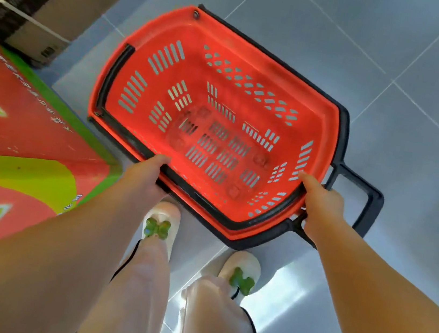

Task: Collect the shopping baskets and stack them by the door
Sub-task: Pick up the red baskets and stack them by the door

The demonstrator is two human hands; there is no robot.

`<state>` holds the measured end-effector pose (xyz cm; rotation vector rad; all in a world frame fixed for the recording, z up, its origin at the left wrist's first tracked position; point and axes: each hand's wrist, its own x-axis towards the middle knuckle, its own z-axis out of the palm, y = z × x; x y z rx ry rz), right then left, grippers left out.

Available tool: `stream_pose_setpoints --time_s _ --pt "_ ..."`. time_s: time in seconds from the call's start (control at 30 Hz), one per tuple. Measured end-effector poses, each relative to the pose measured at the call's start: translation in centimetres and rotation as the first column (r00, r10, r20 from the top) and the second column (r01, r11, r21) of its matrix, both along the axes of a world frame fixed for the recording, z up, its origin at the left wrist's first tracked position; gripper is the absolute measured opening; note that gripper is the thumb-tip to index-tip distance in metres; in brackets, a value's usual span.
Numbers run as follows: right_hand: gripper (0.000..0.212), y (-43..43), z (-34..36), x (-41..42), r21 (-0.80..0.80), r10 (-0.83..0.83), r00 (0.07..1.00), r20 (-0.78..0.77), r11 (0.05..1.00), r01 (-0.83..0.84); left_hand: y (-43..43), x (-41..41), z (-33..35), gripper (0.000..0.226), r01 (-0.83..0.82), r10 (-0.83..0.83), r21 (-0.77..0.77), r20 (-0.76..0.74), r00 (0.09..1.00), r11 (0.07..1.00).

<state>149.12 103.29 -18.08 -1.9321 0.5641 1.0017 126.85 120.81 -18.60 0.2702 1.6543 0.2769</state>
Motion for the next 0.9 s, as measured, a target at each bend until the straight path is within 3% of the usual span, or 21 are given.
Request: stream_pose_setpoints --time_s 0.13,0.4,0.6,0.9 --pt "0.027 -2.4 2.9 1.5 0.004 0.025 1.0 0.018 1.0 -0.026 -2.5 1.3 3.5 0.018 -0.011 0.011 0.0 -0.002 1.0 1.0" --pt "0.033 -7.3 12.8 -0.2 -0.023 0.205 0.978 -0.034 0.978 -0.206 -11.7 -3.4 13.2 0.015 -0.076 0.079 -0.081 0.023 0.997 0.994" --pt "0.032 -11.4 19.4 -4.7 -0.015 0.295 0.953 -0.07 0.955 -0.297 -18.0 -9.4 19.5 0.014 -0.124 0.127 -0.112 0.016 0.992 0.986" --pt "0.024 -15.0 24.9 -13.8 0.003 0.467 0.884 0.015 0.884 -0.468 -26.1 -19.9 25.0 0.016 -0.24 0.241 -0.139 -0.009 0.97 0.961"
